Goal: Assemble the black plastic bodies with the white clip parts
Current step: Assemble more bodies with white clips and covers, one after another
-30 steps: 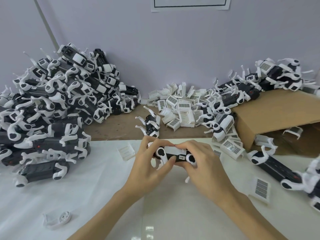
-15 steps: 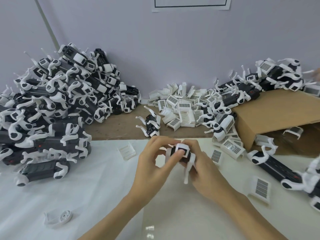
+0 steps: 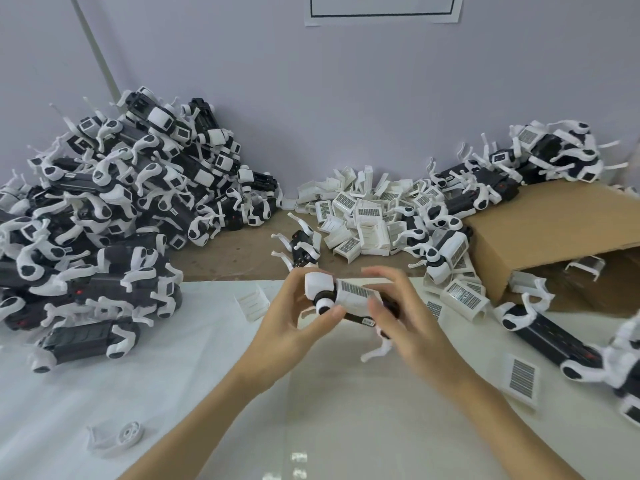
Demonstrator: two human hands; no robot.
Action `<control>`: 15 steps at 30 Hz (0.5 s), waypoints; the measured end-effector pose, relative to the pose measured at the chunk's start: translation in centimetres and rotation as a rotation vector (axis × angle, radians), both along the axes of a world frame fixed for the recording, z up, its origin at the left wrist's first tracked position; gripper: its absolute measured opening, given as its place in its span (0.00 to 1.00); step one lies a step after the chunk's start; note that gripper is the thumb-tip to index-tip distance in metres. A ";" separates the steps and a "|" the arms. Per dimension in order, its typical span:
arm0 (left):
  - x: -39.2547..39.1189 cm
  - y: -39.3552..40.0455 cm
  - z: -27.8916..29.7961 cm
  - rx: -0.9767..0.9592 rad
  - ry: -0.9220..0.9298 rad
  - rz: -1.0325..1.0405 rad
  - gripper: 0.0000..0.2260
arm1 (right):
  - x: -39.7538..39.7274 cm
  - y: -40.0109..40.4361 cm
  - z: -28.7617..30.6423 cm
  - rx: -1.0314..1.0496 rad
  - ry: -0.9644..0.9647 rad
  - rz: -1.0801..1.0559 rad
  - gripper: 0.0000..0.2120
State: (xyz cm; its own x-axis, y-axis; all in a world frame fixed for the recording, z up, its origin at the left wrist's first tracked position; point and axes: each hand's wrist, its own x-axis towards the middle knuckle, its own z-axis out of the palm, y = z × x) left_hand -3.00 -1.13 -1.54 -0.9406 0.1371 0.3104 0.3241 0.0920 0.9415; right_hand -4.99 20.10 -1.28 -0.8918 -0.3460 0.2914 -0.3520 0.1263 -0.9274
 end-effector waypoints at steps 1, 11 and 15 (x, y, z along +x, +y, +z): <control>-0.1 -0.5 0.1 -0.042 0.006 -0.048 0.19 | -0.3 0.4 0.1 -0.014 -0.056 0.020 0.17; -0.5 0.5 -1.2 -0.122 0.003 0.139 0.14 | -0.2 -0.3 -0.6 0.176 0.310 -0.184 0.14; -0.4 0.3 -1.8 -0.086 0.051 0.141 0.12 | -0.4 -0.3 -1.0 0.203 0.217 -0.145 0.12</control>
